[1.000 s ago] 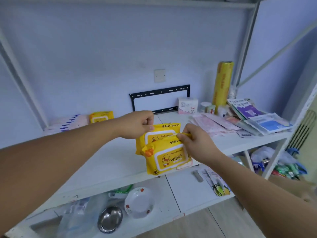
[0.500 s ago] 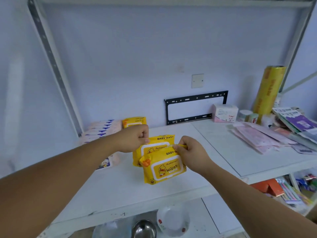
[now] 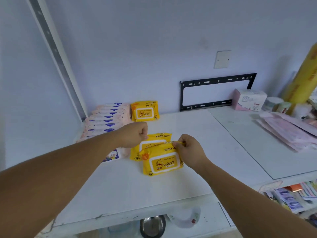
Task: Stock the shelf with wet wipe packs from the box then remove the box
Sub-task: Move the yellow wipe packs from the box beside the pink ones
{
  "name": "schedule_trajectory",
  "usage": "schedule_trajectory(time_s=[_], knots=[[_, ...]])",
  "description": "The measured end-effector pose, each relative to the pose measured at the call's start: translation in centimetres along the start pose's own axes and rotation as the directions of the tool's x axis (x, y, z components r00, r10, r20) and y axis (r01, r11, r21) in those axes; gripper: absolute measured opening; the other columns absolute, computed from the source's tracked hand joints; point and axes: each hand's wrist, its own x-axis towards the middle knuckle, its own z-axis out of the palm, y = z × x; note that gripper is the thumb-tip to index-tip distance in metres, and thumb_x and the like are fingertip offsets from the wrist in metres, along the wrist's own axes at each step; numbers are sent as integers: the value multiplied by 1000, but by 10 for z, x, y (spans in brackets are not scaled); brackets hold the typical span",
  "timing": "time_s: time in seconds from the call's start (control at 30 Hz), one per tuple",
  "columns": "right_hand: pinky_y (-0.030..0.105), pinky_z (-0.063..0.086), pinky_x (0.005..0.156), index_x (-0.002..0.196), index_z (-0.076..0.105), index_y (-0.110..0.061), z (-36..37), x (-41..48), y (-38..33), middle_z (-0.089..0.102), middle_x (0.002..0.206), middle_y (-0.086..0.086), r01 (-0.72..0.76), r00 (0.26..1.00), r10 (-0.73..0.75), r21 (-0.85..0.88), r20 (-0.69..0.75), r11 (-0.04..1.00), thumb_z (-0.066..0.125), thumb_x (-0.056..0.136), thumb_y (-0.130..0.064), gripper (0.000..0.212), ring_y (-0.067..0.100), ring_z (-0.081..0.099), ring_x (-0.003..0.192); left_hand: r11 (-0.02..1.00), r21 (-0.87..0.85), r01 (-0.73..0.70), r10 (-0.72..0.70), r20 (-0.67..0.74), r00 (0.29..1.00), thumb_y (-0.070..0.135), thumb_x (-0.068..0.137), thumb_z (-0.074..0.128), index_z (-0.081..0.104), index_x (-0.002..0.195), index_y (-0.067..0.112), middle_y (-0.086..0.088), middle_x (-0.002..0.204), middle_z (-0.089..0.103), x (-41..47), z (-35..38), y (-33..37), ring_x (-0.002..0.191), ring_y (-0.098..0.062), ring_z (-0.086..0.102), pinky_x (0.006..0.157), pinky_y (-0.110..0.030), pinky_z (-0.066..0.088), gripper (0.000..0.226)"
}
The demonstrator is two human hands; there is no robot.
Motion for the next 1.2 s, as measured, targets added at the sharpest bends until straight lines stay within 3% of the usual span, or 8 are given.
schedule_trajectory(time_s=[0.37, 0.57, 0.73, 0.9, 1.2], knots=[[28, 40, 55, 76, 45, -15, 34, 107, 26, 53, 71, 3, -59, 998, 58, 156, 10, 986, 60, 98, -23, 28, 16, 49, 64, 993, 99, 58, -64, 62, 996, 25, 99, 59, 53, 90, 20, 6, 78, 55, 100, -10, -34, 71, -10, 49, 61, -25, 39, 12], [30, 41, 59, 77, 41, -17, 61, 151, 26, 52, 72, 3, -88, 996, 88, 266, 11, 960, 59, 99, -26, 30, 17, 48, 66, 985, 118, 123, -125, 12, 992, 22, 98, 62, 53, 84, 21, 5, 66, 48, 146, -11, -63, 59, -11, 46, 56, -27, 40, 17], [25, 37, 54, 75, 41, -19, 79, 178, 15, 52, 68, -5, -85, 996, 83, 309, 18, 947, 57, 101, -26, 31, 11, 48, 62, 978, 156, 136, -136, -11, 991, 23, 94, 67, 53, 79, 30, 5, 86, 61, 170, -16, -87, 83, -19, 60, 65, -29, 43, 21], [28, 41, 58, 73, 42, -20, 94, 208, 14, 54, 70, -4, -68, 998, 68, 301, 11, 951, 58, 100, -26, 31, 14, 51, 66, 968, 188, 164, -162, -26, 986, 24, 93, 67, 56, 81, 29, -3, 94, 67, 192, -28, -102, 89, -25, 66, 77, -43, 54, 18], [36, 49, 66, 73, 45, -20, 107, 259, 11, 60, 73, 3, -55, 997, 67, 290, -32, 955, 63, 97, -30, 31, 18, 54, 70, 962, 219, 161, -130, -149, 980, 26, 86, 76, 62, 81, 26, 0, 93, 63, 234, -35, -123, 93, -23, 61, 80, -36, 48, 14]])
